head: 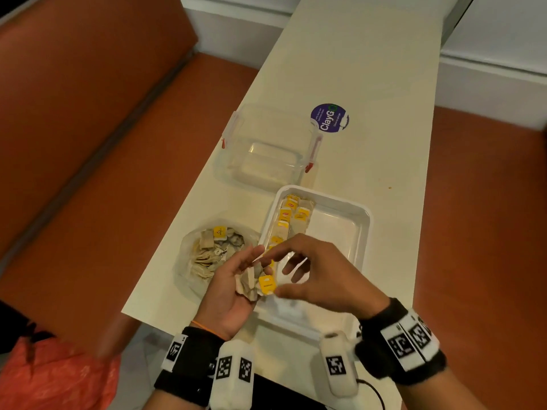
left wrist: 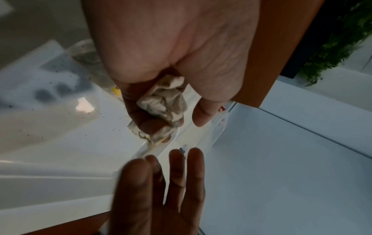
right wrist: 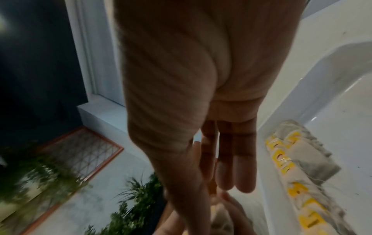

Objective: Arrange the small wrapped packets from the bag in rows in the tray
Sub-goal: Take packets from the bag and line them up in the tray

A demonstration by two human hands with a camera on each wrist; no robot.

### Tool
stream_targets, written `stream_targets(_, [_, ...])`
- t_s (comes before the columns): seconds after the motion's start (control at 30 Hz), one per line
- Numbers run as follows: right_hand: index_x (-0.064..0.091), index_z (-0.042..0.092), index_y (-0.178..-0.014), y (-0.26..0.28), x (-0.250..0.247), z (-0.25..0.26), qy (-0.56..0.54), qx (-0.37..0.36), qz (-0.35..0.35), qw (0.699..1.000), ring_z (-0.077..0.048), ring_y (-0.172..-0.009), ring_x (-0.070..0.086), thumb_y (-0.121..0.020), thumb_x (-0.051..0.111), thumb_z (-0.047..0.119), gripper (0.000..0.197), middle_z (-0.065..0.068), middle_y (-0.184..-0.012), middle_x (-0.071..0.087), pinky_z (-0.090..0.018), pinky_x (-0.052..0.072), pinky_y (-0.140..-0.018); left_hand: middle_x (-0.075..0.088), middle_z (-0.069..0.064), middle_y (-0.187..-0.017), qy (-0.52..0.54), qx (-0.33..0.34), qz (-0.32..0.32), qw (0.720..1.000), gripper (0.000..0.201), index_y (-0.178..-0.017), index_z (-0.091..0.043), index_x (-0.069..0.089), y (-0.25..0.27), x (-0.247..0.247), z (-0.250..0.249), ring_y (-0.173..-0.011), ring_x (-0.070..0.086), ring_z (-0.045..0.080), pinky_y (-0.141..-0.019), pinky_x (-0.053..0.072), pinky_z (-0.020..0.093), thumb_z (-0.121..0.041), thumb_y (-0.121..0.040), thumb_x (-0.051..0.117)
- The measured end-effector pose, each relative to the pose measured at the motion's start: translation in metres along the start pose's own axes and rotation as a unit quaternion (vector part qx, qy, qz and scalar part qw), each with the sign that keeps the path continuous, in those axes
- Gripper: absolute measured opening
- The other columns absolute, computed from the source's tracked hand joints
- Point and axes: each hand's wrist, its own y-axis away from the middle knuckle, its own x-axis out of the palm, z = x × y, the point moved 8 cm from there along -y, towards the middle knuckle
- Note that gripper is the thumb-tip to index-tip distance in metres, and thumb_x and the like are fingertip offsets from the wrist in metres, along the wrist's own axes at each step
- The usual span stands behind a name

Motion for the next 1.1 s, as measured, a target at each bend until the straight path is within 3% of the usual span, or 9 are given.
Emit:
stream_targets(0.13, [0.070, 0.039, -0.114, 0.014, 0.016, 0.003, 0.036, -0.013, 0.010, 0.999, -0.008, -0.094, 0.063, -0.065, 0.098, 0.031, 0.058, 0.014, -0.115, 0.059, -0.026, 0.059, -0.076, 0.071, 0.020, -0.108, -0.001, 0.019, 0.026, 0.999, 0.034, -0.121, 0.000, 0.072, 0.007, 0.008, -0.001, -0.097, 0.070, 0.030, -0.091, 0.054, 0.040, -0.014, -0.090, 0.066])
stream_targets(0.3, [0.081, 0.031, -0.103, 0.015, 0.019, -0.008, 0.024, -0.021, -0.077, 0.996, -0.007, -0.090, 0.067, -0.081, 0.089, 0.024, 0.024, 0.012, -0.100, 0.065, -0.019, 0.056, -0.078, 0.071, 0.012, -0.093, 0.009, 0.027, 0.016, 0.999, 0.033, -0.117, -0.006, 0.072, 0.010, 0.005, -0.002, -0.080, 0.073, 0.022, -0.069, 0.061, 0.035, -0.010, -0.085, 0.064])
stream_targets(0.37, [0.082, 0.032, -0.099, 0.015, 0.017, -0.009, 0.025, -0.026, -0.086, 0.996, -0.007, -0.090, 0.067, -0.084, 0.086, 0.023, 0.017, 0.012, -0.096, 0.068, -0.019, 0.055, -0.079, 0.072, 0.012, -0.094, -0.009, 0.028, 0.009, 1.000, 0.034, -0.117, -0.008, 0.073, 0.011, 0.001, -0.002, -0.077, 0.071, 0.021, -0.069, 0.058, 0.033, -0.011, -0.084, 0.066])
stream_targets(0.47, [0.083, 0.029, -0.095, 0.015, 0.008, -0.006, 0.011, -0.029, -0.090, 0.995, -0.009, -0.091, 0.068, -0.086, 0.083, 0.018, 0.014, 0.013, -0.093, 0.071, -0.019, 0.054, -0.079, 0.070, 0.013, -0.103, -0.042, 0.005, 0.001, 0.999, 0.036, -0.119, -0.009, 0.072, 0.013, -0.004, 0.004, -0.075, 0.067, 0.022, -0.053, 0.053, 0.027, -0.013, -0.083, 0.072])
stream_targets(0.53, [0.083, 0.026, -0.094, 0.015, 0.004, -0.002, -0.017, -0.029, -0.071, 0.997, -0.010, -0.090, 0.070, -0.088, 0.082, 0.014, 0.014, 0.012, -0.093, 0.073, -0.021, 0.056, -0.079, 0.067, 0.014, -0.109, -0.061, -0.017, 0.007, 0.998, 0.035, -0.120, -0.011, 0.071, 0.013, -0.007, 0.009, -0.077, 0.064, 0.021, -0.047, 0.049, 0.024, -0.017, -0.086, 0.075])
stream_targets(0.73, [0.080, 0.015, -0.096, 0.019, -0.007, 0.022, -0.085, -0.057, 0.032, 0.994, -0.020, -0.097, 0.073, -0.092, 0.075, 0.002, 0.014, 0.003, -0.098, 0.075, -0.037, 0.060, -0.092, 0.060, 0.004, -0.079, -0.122, -0.049, 0.069, 0.989, 0.038, -0.114, -0.008, 0.070, 0.021, -0.001, 0.016, -0.054, 0.054, 0.009, -0.037, 0.030, 0.018, -0.042, -0.096, 0.068])
stream_targets(0.83, [0.078, 0.011, -0.096, 0.017, -0.011, 0.030, -0.105, -0.069, 0.074, 0.989, -0.028, -0.098, 0.073, -0.094, 0.073, 0.002, 0.010, -0.004, -0.102, 0.074, -0.045, 0.059, -0.094, 0.064, 0.006, -0.088, -0.168, -0.054, 0.151, 0.973, 0.057, -0.107, -0.011, 0.078, 0.028, 0.013, 0.023, -0.061, 0.057, 0.010, -0.038, 0.028, 0.017, -0.061, -0.079, 0.082])
stream_targets(0.93, [0.078, 0.011, -0.094, 0.013, -0.018, 0.031, -0.084, -0.092, 0.071, 0.990, -0.025, -0.104, 0.071, -0.094, 0.075, 0.006, 0.006, 0.001, -0.110, 0.073, -0.043, 0.058, -0.094, 0.064, 0.010, -0.086, -0.173, -0.046, 0.187, 0.966, 0.056, -0.099, -0.008, 0.075, 0.031, 0.021, 0.025, -0.058, 0.056, 0.010, -0.035, 0.033, 0.016, -0.051, -0.069, 0.095])
stream_targets(1.1, [0.079, 0.020, -0.091, 0.007, -0.026, 0.012, -0.051, -0.090, 0.038, 0.994, -0.018, -0.118, 0.065, -0.094, 0.074, 0.012, 0.010, 0.011, -0.123, 0.069, -0.043, 0.055, -0.096, 0.058, 0.007, -0.078, -0.177, -0.027, 0.146, 0.973, 0.038, -0.101, -0.007, 0.073, 0.026, 0.019, 0.021, -0.058, 0.053, 0.010, -0.035, 0.031, 0.016, -0.038, -0.084, 0.087])
